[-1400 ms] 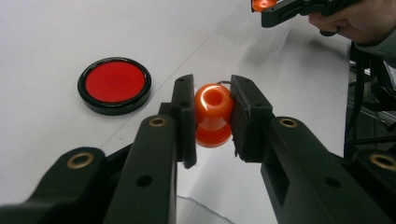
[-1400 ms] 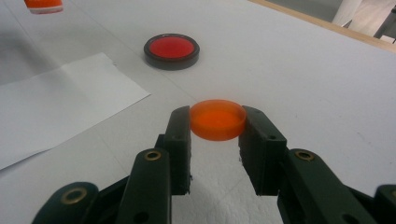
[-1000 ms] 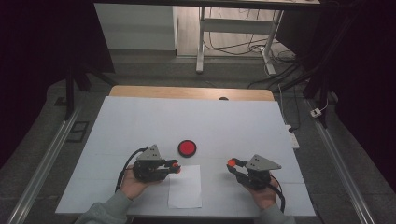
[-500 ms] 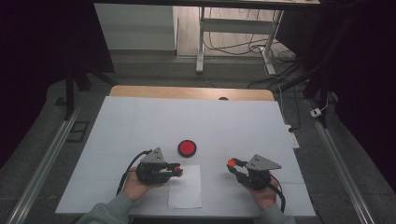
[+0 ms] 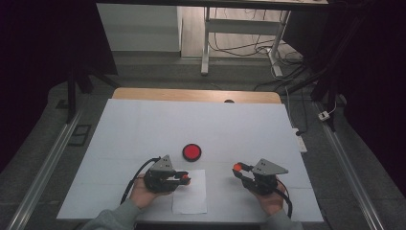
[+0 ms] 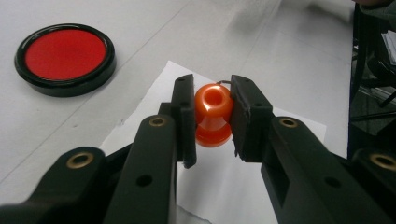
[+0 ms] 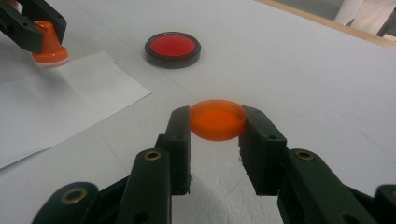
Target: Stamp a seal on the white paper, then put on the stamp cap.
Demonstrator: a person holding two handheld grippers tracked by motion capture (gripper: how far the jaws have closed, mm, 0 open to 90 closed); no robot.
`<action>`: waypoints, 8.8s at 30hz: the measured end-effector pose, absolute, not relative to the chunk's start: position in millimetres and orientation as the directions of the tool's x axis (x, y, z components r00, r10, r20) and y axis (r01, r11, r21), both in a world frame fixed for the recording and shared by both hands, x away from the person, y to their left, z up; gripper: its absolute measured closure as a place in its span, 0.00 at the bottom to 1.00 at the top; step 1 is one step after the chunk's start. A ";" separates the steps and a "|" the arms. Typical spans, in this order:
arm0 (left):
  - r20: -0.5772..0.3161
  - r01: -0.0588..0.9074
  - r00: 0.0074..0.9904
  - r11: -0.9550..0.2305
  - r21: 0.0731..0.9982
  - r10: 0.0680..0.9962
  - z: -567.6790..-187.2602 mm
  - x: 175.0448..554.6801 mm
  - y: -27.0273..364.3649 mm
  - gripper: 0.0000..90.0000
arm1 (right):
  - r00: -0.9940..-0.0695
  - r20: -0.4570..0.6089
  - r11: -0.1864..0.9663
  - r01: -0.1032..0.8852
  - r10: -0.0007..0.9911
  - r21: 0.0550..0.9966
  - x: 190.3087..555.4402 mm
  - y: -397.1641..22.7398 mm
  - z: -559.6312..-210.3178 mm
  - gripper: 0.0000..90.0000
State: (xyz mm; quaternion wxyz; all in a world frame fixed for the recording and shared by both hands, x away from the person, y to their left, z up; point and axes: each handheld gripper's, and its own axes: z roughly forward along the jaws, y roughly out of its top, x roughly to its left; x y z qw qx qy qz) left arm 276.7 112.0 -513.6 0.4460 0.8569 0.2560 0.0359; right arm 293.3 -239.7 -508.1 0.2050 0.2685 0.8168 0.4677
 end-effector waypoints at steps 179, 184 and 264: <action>-0.164 0.359 0.818 -0.266 0.895 0.551 -481.9 277.3 137.1 0.80 | -0.772 -0.088 0.417 0.241 0.630 0.876 291.9 -237.2 -507.6 0.71; -0.176 0.365 0.814 -0.253 0.896 0.553 -475.0 282.1 140.1 0.80 | -0.773 -0.087 0.414 0.239 0.629 0.878 292.1 -237.9 -507.1 0.71; -0.152 0.353 0.825 -0.288 0.890 0.544 -473.1 285.2 135.9 0.80 | -0.864 -0.067 0.459 0.198 0.500 0.866 287.2 -169.0 -517.1 0.71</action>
